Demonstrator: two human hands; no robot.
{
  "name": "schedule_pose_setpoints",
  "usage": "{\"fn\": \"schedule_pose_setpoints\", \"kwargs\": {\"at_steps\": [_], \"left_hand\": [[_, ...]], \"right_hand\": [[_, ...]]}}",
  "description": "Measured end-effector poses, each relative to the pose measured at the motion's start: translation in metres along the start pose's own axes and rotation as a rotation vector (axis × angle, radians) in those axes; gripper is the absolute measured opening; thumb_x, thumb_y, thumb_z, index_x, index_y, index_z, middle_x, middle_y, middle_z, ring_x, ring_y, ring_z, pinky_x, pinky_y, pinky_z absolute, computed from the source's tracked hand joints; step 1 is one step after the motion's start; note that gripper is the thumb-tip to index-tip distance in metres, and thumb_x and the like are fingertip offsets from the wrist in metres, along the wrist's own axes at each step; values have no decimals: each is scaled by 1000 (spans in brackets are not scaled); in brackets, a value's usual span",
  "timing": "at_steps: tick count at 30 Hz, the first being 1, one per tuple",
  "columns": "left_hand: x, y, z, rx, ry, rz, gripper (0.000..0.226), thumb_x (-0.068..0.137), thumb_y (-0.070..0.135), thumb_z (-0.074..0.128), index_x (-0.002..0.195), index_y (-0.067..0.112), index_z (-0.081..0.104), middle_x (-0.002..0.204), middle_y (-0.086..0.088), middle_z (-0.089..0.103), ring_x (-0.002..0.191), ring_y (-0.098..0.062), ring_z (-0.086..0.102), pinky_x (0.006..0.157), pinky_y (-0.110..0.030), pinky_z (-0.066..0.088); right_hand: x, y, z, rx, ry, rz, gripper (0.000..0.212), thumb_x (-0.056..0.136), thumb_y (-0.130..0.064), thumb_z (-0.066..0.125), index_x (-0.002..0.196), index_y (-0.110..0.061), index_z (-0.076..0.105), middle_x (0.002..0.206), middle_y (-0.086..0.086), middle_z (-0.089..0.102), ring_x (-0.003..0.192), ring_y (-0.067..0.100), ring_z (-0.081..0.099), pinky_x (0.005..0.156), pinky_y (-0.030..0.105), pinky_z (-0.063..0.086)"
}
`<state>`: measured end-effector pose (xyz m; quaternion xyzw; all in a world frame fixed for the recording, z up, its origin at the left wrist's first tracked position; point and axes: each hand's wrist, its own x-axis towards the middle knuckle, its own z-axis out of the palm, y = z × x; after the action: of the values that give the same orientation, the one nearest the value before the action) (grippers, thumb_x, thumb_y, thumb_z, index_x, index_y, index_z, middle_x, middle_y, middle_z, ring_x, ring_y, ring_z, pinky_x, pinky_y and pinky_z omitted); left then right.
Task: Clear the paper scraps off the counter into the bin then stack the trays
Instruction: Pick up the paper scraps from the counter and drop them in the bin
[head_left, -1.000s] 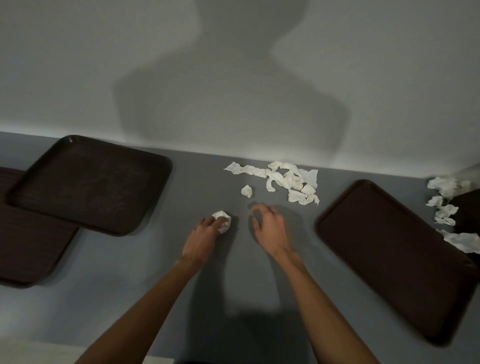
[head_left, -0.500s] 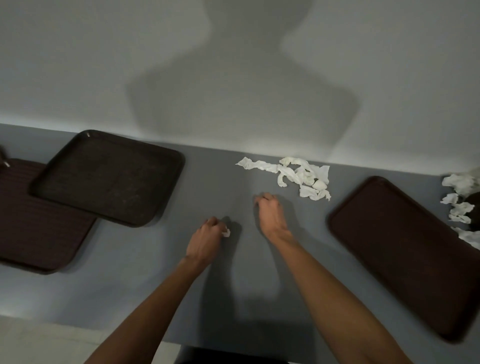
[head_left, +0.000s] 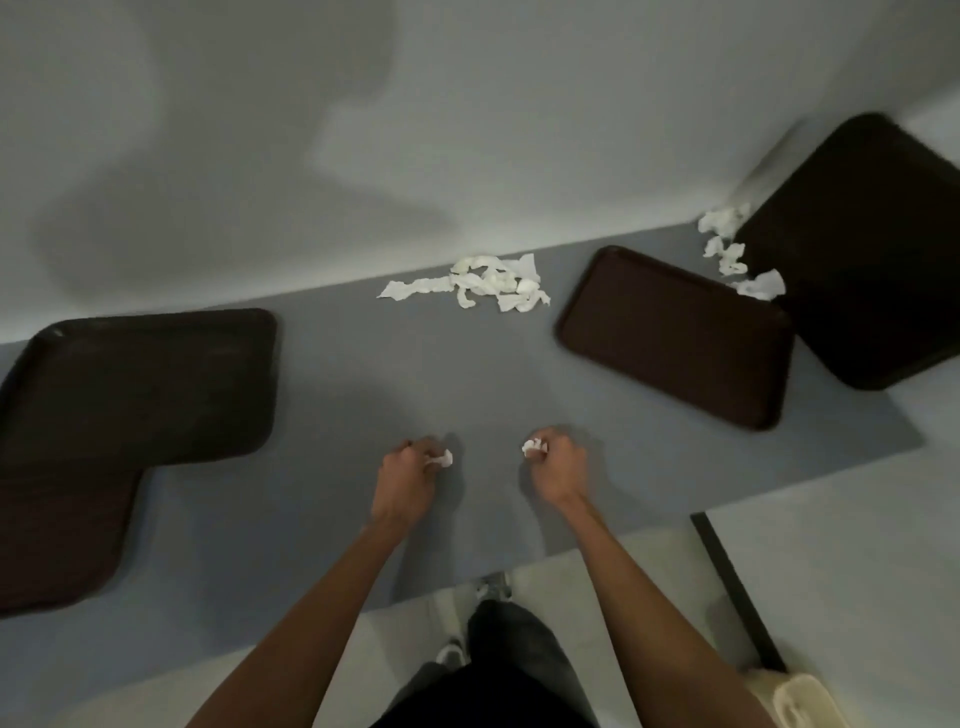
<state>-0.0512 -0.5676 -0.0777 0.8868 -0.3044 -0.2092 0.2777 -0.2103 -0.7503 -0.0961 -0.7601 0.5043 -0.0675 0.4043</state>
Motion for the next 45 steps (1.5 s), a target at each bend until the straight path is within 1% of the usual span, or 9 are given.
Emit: {"fn": "schedule_pose_setpoints", "kwargs": {"at_steps": [1, 5, 8, 18, 23, 29, 38, 42, 45], "left_hand": [[-11, 4, 4, -54, 3, 43, 6, 90, 23, 75, 94, 25, 76, 97, -2, 76, 92, -23, 71, 78, -24, 46], [-57, 28, 21, -187, -57, 169, 30, 85, 51, 68, 103, 27, 72, 85, 13, 75, 79, -10, 73, 74, -27, 53], [-91, 56, 42, -180, -151, 211, 33, 80, 46, 70, 108, 28, 73, 85, 14, 75, 78, -6, 73, 82, -33, 58], [-187, 185, 176, -148, -475, 380, 11, 87, 42, 74, 94, 35, 76, 81, 14, 76, 80, -4, 73, 82, -38, 59], [-252, 253, 284, -47, -535, 427, 15, 91, 29, 77, 106, 23, 75, 90, 8, 74, 80, -2, 68, 70, -4, 44], [-321, 295, 436, -40, -647, 430, 15, 89, 35, 72, 97, 22, 74, 86, 9, 73, 79, -9, 69, 75, -35, 57], [-345, 318, 659, 58, -726, 421, 13, 86, 23, 81, 96, 19, 76, 80, 9, 72, 72, -10, 69, 70, -25, 54], [-331, 301, 766, 140, -731, 516, 18, 83, 14, 77, 100, 16, 79, 88, 1, 77, 76, -11, 68, 72, -21, 51], [-314, 278, 852, 245, -770, 574, 25, 84, 15, 71, 107, 15, 79, 98, -6, 77, 88, -18, 68, 78, -18, 47]], "right_hand": [[-18, 7, -9, 32, 39, 28, 11, 95, -13, 68, 101, -15, 77, 101, 8, 79, 99, 28, 73, 83, 31, 49], [-94, 50, -36, 305, 127, 104, 18, 94, -38, 73, 104, -22, 72, 93, -2, 78, 89, 21, 74, 85, 37, 59], [-155, 90, -63, 568, 248, 127, 6, 97, -28, 74, 102, -25, 73, 87, -4, 78, 84, 19, 76, 87, 50, 61], [-307, 246, -186, 863, 575, 279, 9, 101, -14, 71, 106, -15, 77, 97, 5, 78, 95, 25, 76, 91, 34, 62], [-344, 375, -237, 841, 678, 431, 8, 98, -17, 74, 105, -16, 75, 95, 1, 78, 92, 15, 75, 84, 28, 59], [-354, 536, -267, 783, 692, 643, 12, 95, -23, 77, 106, -21, 73, 95, -1, 79, 85, 7, 76, 80, 31, 61], [-313, 759, -232, 607, 634, 857, 16, 97, -44, 71, 108, -32, 68, 91, -11, 76, 82, 16, 72, 78, 44, 64], [-282, 849, -200, 376, 539, 866, 21, 99, -31, 70, 114, -17, 72, 106, 1, 74, 96, 22, 67, 85, 29, 47], [-255, 918, -173, 194, 406, 847, 20, 96, -17, 68, 114, -9, 71, 114, 14, 73, 105, 34, 66, 87, 33, 45]]}}
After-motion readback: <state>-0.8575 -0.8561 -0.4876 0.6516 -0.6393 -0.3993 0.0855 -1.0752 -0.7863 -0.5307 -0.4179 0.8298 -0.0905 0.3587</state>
